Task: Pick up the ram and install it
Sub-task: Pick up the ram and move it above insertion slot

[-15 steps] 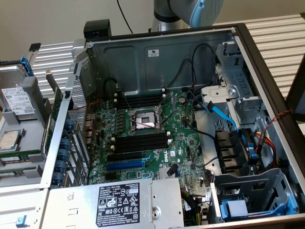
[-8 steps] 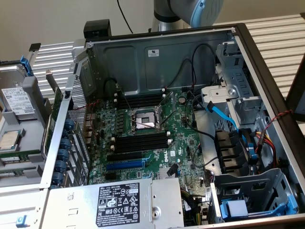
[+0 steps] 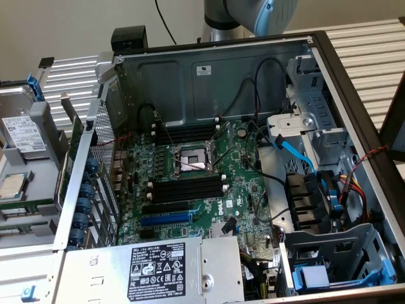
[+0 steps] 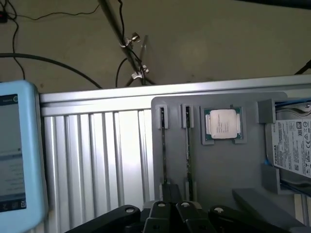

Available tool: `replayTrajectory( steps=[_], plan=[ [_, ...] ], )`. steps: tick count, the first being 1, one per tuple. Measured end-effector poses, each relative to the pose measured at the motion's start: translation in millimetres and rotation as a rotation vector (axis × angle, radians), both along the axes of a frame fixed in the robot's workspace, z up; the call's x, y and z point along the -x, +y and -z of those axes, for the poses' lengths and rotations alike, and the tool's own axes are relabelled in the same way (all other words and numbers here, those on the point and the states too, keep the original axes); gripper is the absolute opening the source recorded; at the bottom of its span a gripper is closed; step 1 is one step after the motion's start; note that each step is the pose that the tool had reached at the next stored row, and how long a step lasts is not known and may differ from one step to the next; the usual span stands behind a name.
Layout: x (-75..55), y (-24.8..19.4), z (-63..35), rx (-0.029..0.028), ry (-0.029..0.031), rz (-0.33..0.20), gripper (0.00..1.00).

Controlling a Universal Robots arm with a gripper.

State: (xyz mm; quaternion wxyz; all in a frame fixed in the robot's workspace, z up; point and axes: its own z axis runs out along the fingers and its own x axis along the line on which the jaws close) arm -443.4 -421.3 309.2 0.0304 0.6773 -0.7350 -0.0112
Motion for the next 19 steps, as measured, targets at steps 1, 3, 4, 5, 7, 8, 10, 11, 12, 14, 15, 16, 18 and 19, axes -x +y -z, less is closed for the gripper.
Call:
replayTrajectory(
  steps=[1,3,4,5,7,8,10,11,12,14,15,16,18,19],
  plan=[
    [-1.1,-0.3,1.2,-0.0004,0.0015,-0.001,0.11],
    [-3.0,-0.4,3.8,-0.0008,0.002,-0.004,0.11],
    [-4.6,-0.4,4.6,-0.0009,0.0023,-0.005,0.11],
    [-6.5,-0.5,5.3,-0.0008,0.0026,-0.007,0.11],
    [-9.6,-0.5,7.2,-0.0009,0.0026,-0.01,0.11],
    [-10.2,-0.6,8.7,-0.001,0.0025,-0.012,0.11],
    [-10.3,-1.2,12.1,-0.0009,0.0026,-0.017,0.11],
    [-10.3,-1.6,13.9,-0.0011,0.0026,-0.019,0.11],
    [-10.3,-1.9,15.7,-0.0012,0.0026,-0.022,0.11],
    [-10.3,-2.5,19.4,-0.0018,0.0026,-0.027,0.11],
    [-10.3,-2.5,21.2,-0.0019,0.0026,-0.03,0.11],
    [-10.3,-2.5,23.0,-0.0019,0.0027,-0.032,0.11],
    [-10.3,-2.6,26.6,-0.0019,0.0027,-0.036,0.11],
    [-10.3,-2.6,28.5,-0.0019,0.0026,-0.038,0.11]
  ],
)
